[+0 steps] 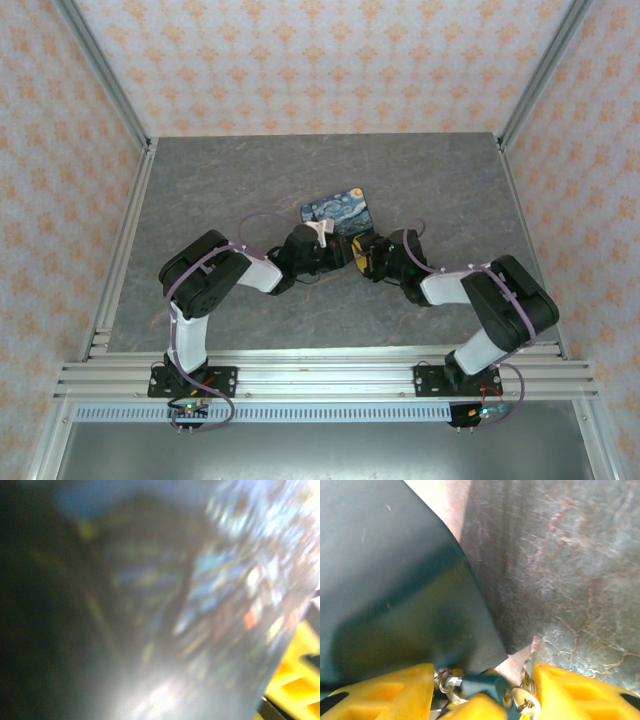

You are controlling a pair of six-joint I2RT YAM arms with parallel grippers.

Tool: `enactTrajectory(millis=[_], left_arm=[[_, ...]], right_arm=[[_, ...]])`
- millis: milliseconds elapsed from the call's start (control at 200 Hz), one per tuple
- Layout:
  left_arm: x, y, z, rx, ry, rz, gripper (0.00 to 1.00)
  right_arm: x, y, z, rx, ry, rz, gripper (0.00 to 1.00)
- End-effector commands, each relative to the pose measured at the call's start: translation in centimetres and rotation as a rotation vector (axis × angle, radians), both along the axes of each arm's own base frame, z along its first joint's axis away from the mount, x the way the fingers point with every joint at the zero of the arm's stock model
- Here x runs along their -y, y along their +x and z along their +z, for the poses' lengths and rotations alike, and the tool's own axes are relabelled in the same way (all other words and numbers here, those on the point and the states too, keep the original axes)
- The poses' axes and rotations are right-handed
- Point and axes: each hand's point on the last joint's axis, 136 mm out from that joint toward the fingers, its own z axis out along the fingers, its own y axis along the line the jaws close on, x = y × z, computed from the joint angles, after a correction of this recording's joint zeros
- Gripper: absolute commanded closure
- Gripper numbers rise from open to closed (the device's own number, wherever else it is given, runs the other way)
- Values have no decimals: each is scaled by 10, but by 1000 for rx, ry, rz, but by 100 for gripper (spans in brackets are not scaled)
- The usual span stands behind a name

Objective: Unlock a padlock with a key

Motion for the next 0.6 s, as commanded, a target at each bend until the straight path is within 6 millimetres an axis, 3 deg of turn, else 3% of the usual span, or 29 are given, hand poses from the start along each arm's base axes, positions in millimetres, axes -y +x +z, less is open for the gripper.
enactTrajectory(millis=[0,145,325,350,596], left_arm=[[-6,-30,-45,-161,98,-53,62],[-8,-27,-40,-164,115,-38,44],[-16,-25,-32,-162,125,-20,36],[-16,-23,-18,-139,106,-18,35],[-35,-20,25,-89,85,15,27]], right_arm=[[3,14,34,143,-13,-5,43],[4,11,27,132,-20,6,36],[9,5,23,120,-32,2,34],[11,4,22,116,-36,0,34],[21,-2,30,166,-214,96,39]])
